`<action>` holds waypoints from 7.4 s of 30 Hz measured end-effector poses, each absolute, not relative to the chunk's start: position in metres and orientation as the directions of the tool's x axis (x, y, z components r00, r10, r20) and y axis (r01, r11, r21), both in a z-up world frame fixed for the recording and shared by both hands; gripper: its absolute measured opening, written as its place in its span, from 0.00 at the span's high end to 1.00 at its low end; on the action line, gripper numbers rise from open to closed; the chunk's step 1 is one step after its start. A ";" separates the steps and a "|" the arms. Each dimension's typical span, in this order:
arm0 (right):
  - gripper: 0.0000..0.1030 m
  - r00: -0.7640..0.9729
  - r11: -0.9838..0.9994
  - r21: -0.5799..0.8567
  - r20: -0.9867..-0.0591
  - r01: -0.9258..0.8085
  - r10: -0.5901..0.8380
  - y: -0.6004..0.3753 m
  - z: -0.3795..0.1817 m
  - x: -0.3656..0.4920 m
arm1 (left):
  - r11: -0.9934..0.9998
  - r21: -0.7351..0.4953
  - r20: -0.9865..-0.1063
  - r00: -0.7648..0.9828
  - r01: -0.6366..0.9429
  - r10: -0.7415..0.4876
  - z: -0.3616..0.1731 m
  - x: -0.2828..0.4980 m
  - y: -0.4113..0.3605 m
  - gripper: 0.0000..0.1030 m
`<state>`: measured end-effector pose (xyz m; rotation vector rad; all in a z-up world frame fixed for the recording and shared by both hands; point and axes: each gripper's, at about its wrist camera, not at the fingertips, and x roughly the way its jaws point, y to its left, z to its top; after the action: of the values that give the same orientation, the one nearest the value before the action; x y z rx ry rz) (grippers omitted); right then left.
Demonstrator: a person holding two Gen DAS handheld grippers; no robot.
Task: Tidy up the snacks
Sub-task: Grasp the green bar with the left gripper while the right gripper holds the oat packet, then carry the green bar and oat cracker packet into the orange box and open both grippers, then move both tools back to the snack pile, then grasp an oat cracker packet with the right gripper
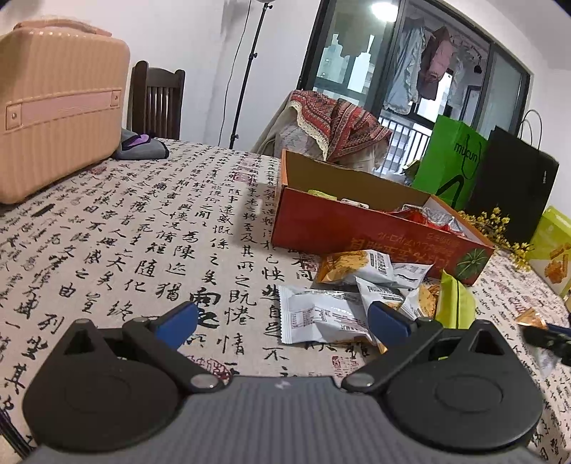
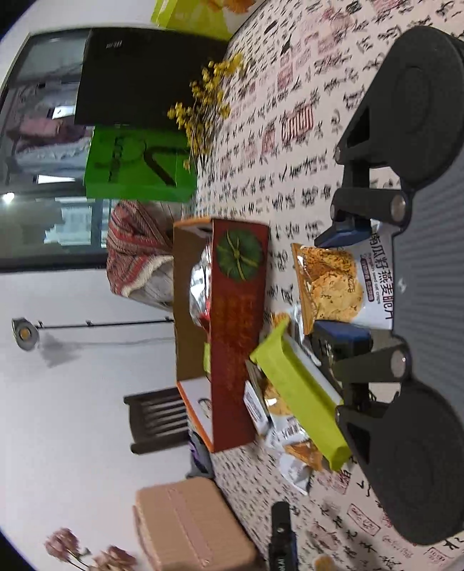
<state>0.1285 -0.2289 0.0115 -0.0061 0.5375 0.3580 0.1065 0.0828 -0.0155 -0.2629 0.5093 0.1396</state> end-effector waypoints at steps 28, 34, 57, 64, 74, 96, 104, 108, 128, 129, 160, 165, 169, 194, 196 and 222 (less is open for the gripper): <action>0.58 0.809 0.935 0.194 -0.468 -0.297 0.354 -0.268 0.002 0.126 | 0.994 0.088 -0.548 0.836 0.060 -0.002 -0.018 0.155 -0.075 0.00; 0.58 0.803 0.929 0.207 -0.469 -0.306 0.369 -0.270 -0.002 0.127 | 0.985 0.160 -0.566 0.824 0.067 0.036 -0.027 0.159 -0.089 0.15; 0.58 0.812 0.932 0.195 -0.459 -0.305 0.361 -0.264 0.007 0.125 | 0.997 0.006 -0.510 0.857 0.082 -0.067 0.000 0.140 -0.063 0.61; 0.58 0.833 0.935 0.182 -0.425 -0.304 0.354 -0.256 0.025 0.130 | 0.997 -0.028 -0.448 0.891 0.065 -0.071 0.024 0.138 -0.048 0.61; 0.58 0.859 0.938 0.158 -0.377 -0.308 0.345 -0.233 0.056 0.158 | 0.998 -0.058 -0.378 0.924 0.033 -0.052 0.059 0.158 -0.023 0.61; 0.58 0.875 0.942 0.149 -0.349 -0.301 0.335 -0.174 0.095 0.273 | 0.989 -0.115 -0.394 0.918 -0.090 0.038 0.081 0.272 0.019 0.61; 0.58 0.862 0.945 0.172 -0.390 -0.277 0.323 -0.163 0.077 0.324 | 0.983 -0.104 -0.431 0.898 -0.154 0.096 0.066 0.316 0.031 0.61; 0.58 0.857 0.945 0.184 -0.401 -0.272 0.325 -0.162 0.060 0.335 | 0.978 -0.115 -0.447 0.888 -0.173 0.104 0.051 0.325 0.038 0.61; 0.00 0.835 0.923 0.234 -0.400 -0.305 0.378 -0.176 0.042 0.333 | 0.974 -0.100 -0.370 0.916 -0.203 0.153 0.049 0.308 0.037 0.00; 0.00 0.836 0.923 0.236 -0.398 -0.305 0.378 -0.176 0.043 0.332 | 0.973 -0.105 -0.370 0.916 -0.205 0.153 0.049 0.308 0.037 0.00; 0.00 0.836 0.937 0.085 -0.429 -0.340 0.342 -0.192 0.069 0.215 | 0.969 -0.129 -0.441 0.887 -0.212 0.135 0.060 0.189 0.072 0.00; 0.00 0.808 0.934 0.090 -0.478 -0.345 0.345 -0.193 0.045 0.194 | 0.972 -0.121 -0.449 0.884 -0.203 0.129 0.043 0.160 0.074 0.00; 0.00 0.782 0.934 0.107 -0.518 -0.342 0.346 -0.195 0.025 0.181 | 0.973 -0.122 -0.467 0.876 -0.195 0.117 0.023 0.145 0.076 0.00; 0.00 0.770 0.939 0.083 -0.551 -0.333 0.322 -0.191 0.014 0.165 | 0.953 -0.177 -0.465 0.875 -0.245 0.139 -0.008 0.136 0.094 0.00; 0.00 0.769 0.939 0.070 -0.556 -0.336 0.316 -0.188 0.016 0.167 | 0.951 -0.180 -0.466 0.873 -0.250 0.142 -0.009 0.136 0.095 0.00; 0.64 0.644 0.915 0.043 -0.697 -0.401 0.315 -0.135 -0.004 0.228 | 0.938 -0.241 -0.486 0.868 -0.251 0.107 -0.012 0.136 0.105 0.00</action>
<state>0.2278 -0.1354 -0.0043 -0.1194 0.7693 0.4087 0.1364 0.1053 -0.0120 -0.3039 0.4866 0.1902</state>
